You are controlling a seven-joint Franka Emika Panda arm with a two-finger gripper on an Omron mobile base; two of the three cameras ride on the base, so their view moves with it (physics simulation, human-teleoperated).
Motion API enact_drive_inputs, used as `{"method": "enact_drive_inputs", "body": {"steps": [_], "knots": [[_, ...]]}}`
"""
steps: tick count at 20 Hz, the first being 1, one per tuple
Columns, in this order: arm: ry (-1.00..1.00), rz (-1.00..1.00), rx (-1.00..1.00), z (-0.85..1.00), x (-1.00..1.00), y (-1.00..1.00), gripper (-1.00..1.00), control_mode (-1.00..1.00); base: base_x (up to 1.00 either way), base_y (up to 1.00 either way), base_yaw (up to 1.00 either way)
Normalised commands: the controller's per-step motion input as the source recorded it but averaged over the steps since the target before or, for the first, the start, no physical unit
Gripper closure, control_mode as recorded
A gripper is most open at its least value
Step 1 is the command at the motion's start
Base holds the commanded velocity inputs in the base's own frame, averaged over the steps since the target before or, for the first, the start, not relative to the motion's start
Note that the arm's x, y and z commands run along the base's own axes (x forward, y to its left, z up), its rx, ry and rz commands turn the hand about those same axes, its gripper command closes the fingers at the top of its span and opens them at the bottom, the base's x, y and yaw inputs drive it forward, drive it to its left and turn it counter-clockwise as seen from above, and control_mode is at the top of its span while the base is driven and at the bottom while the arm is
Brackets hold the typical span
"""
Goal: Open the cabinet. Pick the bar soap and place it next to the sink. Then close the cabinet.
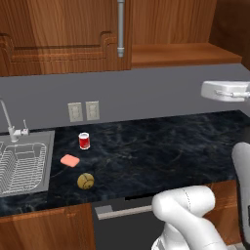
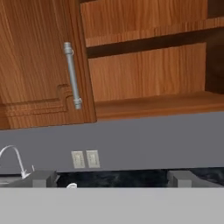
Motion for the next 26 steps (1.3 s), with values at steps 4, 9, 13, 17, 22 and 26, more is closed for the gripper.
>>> {"method": "enact_drive_inputs", "body": {"steps": [4,9,13,17,22,26], "knots": [[0.29,0.00,0.02,0.00,-0.58,-0.55,-1.00,-1.00,0.00,0.00,0.00],[0.29,0.00,0.02,0.00,-0.65,-0.38,-1.00,-1.00,0.00,0.00,0.00],[0.02,0.00,0.00,0.00,-0.54,-0.02,-1.00,-1.00,0.00,0.00,0.00],[-0.11,0.00,0.00,0.00,-0.66,0.00,-1.00,-1.00,0.00,0.00,0.00],[-0.13,0.00,0.00,0.00,-0.48,-0.11,-1.00,-1.00,0.00,0.00,0.00],[-0.23,0.00,0.01,0.00,-0.46,-0.24,-1.00,-1.00,0.00,0.00,0.00]]}}
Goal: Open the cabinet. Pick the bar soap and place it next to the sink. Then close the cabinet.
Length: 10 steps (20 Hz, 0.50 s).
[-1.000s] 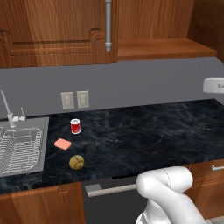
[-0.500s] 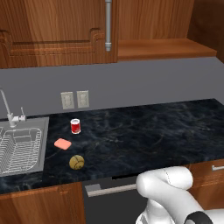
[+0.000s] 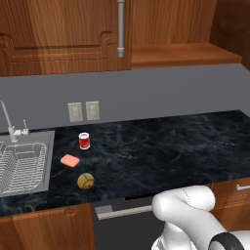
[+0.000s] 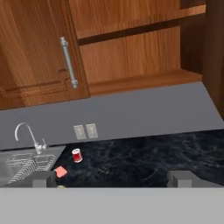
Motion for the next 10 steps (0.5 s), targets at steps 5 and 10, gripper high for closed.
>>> {"method": "enact_drive_inputs", "body": {"steps": [5,10], "knots": [[-0.31,0.00,0.01,0.00,-0.38,-0.33,-1.00,-1.00,0.00,0.00,0.00],[-0.39,0.00,0.03,0.00,-0.15,-0.34,-1.00,-1.00,0.00,0.00,0.00]]}}
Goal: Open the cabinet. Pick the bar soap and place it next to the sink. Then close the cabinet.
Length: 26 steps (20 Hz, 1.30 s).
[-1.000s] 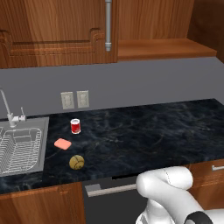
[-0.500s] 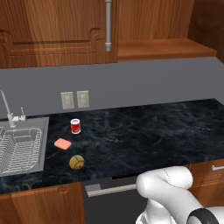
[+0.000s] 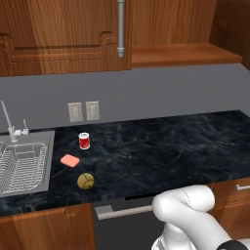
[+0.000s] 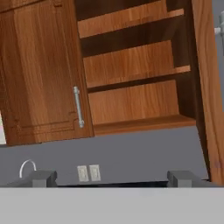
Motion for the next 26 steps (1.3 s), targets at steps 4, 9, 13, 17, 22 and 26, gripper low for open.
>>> {"method": "enact_drive_inputs", "body": {"steps": [4,9,13,17,22,26], "knots": [[-0.31,0.00,0.01,0.00,0.00,-0.29,-1.00,-1.00,0.00,0.00,0.00],[-0.19,-0.01,0.00,0.00,0.00,-0.33,-1.00,-1.00,0.00,0.00,0.00],[-0.03,0.01,0.00,-0.08,0.07,-0.31,-1.00,-1.00,0.00,0.00,0.00],[0.00,0.08,0.00,-0.16,0.23,-0.42,-1.00,-1.00,0.00,0.00,0.00],[0.01,0.10,0.00,-0.16,0.27,-0.46,-1.00,-1.00,0.00,0.00,0.00],[0.03,0.11,0.00,-0.11,0.23,-0.42,-1.00,-1.00,0.00,0.00,0.00]]}}
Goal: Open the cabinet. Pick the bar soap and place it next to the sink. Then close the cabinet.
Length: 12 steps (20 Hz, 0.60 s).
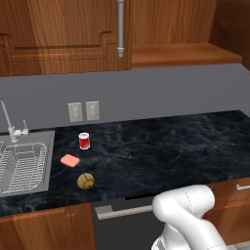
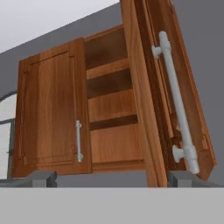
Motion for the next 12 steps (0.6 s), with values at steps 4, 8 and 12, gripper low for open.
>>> {"method": "enact_drive_inputs", "body": {"steps": [4,8,12], "knots": [[0.06,0.13,0.00,-0.05,0.18,-0.34,-1.00,-1.00,0.00,0.00,0.00],[0.07,0.15,0.00,-0.16,0.33,-0.32,-1.00,-1.00,0.00,0.00,0.00],[0.03,0.14,0.00,-0.09,0.28,-0.29,-1.00,-1.00,0.00,0.00,0.00]]}}
